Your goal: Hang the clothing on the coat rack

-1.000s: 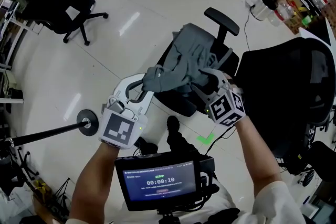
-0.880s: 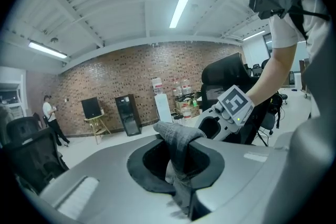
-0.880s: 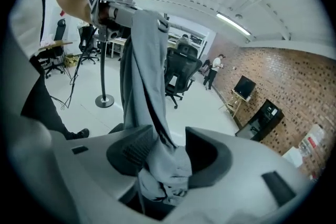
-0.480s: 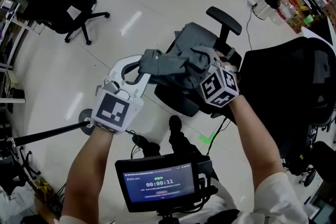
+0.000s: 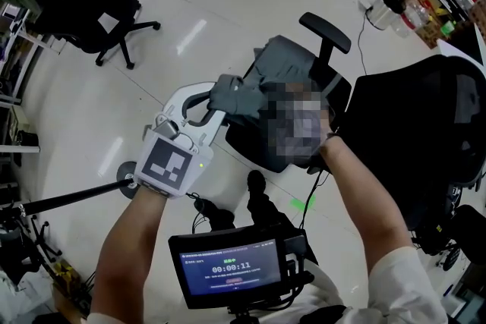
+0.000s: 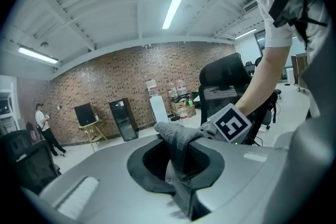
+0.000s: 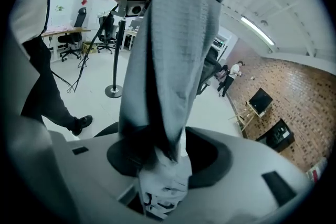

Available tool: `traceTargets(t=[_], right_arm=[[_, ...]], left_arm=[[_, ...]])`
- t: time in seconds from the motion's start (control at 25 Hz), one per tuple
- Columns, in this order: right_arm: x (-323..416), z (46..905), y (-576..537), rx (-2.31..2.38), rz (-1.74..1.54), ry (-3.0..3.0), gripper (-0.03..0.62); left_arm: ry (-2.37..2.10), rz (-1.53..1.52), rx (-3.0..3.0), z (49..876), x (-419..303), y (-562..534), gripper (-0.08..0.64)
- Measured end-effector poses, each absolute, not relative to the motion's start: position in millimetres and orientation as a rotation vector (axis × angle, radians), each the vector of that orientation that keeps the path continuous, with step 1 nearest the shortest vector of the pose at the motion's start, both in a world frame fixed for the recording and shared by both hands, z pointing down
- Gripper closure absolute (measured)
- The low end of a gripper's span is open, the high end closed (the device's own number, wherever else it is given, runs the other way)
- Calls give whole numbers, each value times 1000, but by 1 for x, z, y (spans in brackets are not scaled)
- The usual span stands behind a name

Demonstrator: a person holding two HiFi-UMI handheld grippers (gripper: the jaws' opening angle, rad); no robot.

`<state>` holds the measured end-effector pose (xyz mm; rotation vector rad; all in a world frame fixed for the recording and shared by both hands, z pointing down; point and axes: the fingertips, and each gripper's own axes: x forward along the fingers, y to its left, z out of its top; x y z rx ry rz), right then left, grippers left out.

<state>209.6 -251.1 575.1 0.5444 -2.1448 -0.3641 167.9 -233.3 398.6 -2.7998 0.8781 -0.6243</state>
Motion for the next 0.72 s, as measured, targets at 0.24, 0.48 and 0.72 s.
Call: traceTargets(t=[0.24, 0.48, 0.72], right_arm=[[196, 584, -257, 529, -308, -2176, 442], [239, 558, -265, 742, -211, -2180, 554], [281, 499, -272, 1028, -146, -2253, 557]], left_arm=[[850, -612, -2827, 399, 174, -232, 541], [976, -556, -2904, 403, 164, -243, 541], [1093, -529, -2926, 412, 145, -255, 541]])
